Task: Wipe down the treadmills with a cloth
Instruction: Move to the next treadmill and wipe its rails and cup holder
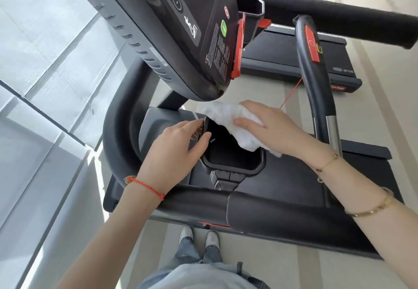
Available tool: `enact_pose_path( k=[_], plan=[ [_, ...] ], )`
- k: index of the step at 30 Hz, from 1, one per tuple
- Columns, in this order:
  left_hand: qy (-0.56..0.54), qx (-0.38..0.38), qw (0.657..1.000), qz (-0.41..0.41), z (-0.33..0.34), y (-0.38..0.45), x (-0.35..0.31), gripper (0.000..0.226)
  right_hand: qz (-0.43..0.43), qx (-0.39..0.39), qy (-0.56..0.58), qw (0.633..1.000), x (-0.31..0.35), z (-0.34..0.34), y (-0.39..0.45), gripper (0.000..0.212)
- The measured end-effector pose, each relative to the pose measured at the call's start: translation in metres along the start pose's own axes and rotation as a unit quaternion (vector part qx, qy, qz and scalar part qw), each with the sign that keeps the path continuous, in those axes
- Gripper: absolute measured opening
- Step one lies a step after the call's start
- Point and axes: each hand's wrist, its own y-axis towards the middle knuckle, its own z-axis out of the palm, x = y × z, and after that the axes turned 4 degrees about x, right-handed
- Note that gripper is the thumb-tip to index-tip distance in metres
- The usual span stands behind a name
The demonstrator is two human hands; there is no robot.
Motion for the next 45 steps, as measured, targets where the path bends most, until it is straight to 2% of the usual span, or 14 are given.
enact_pose_path(
  k=[4, 7, 10, 14, 16, 18, 20, 22, 25, 28, 35, 41, 43, 45],
  plan=[
    [0.011, 0.006, 1.000, -0.002, -0.001, 0.000, -0.002, 0.030, -0.053, 0.027, -0.052, 0.997, 0.012, 0.001, 0.018, 0.032],
    [0.007, 0.007, 1.000, 0.001, -0.002, 0.000, -0.003, 0.027, -0.060, 0.030, -0.079, 0.995, 0.021, 0.005, 0.026, 0.032],
    [0.012, 0.005, 1.000, 0.010, -0.003, -0.001, -0.003, 0.028, -0.022, -0.018, -0.015, 0.999, 0.007, 0.005, 0.008, 0.030],
    [0.006, -0.002, 1.000, 0.011, -0.003, -0.001, -0.004, 0.042, 0.057, -0.076, 0.086, 0.992, -0.003, 0.022, -0.023, 0.035],
    [0.002, -0.008, 1.000, 0.011, -0.002, -0.001, -0.004, 0.043, 0.067, -0.070, 0.084, 0.992, 0.003, 0.022, -0.017, 0.036],
    [-0.003, -0.014, 1.000, 0.018, -0.001, 0.000, -0.003, 0.040, 0.056, -0.028, 0.080, 0.995, 0.010, 0.012, -0.001, 0.032],
    [-0.003, -0.017, 1.000, 0.025, 0.000, 0.000, -0.002, 0.039, 0.061, -0.006, 0.124, 0.990, 0.016, 0.005, 0.006, 0.028],
    [0.002, -0.017, 0.999, 0.029, 0.000, 0.000, -0.001, 0.040, 0.090, -0.053, 0.175, 0.979, 0.019, 0.011, -0.002, 0.028],
    [-0.003, -0.020, 0.999, 0.032, 0.002, 0.001, 0.002, 0.042, 0.121, -0.129, 0.253, 0.951, 0.023, 0.034, -0.036, 0.039],
    [0.000, -0.021, 0.999, 0.036, 0.003, 0.001, 0.003, 0.043, 0.129, -0.115, 0.302, 0.937, 0.028, 0.048, -0.058, 0.054],
    [0.000, -0.023, 0.999, 0.041, 0.004, 0.001, 0.003, 0.045, 0.151, -0.074, 0.201, 0.965, 0.024, 0.019, -0.019, 0.046],
    [0.001, -0.027, 0.999, 0.044, 0.005, 0.001, 0.004, 0.045, 0.143, -0.086, 0.322, 0.932, 0.031, 0.053, -0.071, 0.060],
    [0.004, -0.023, 0.999, 0.047, 0.005, 0.001, 0.004, 0.045, 0.156, -0.075, 0.284, 0.943, 0.025, 0.044, -0.057, 0.057],
    [0.007, -0.026, 0.999, 0.046, 0.006, 0.001, 0.004, 0.044, 0.132, -0.062, 0.192, 0.970, 0.017, 0.028, -0.031, 0.050]
  ],
)
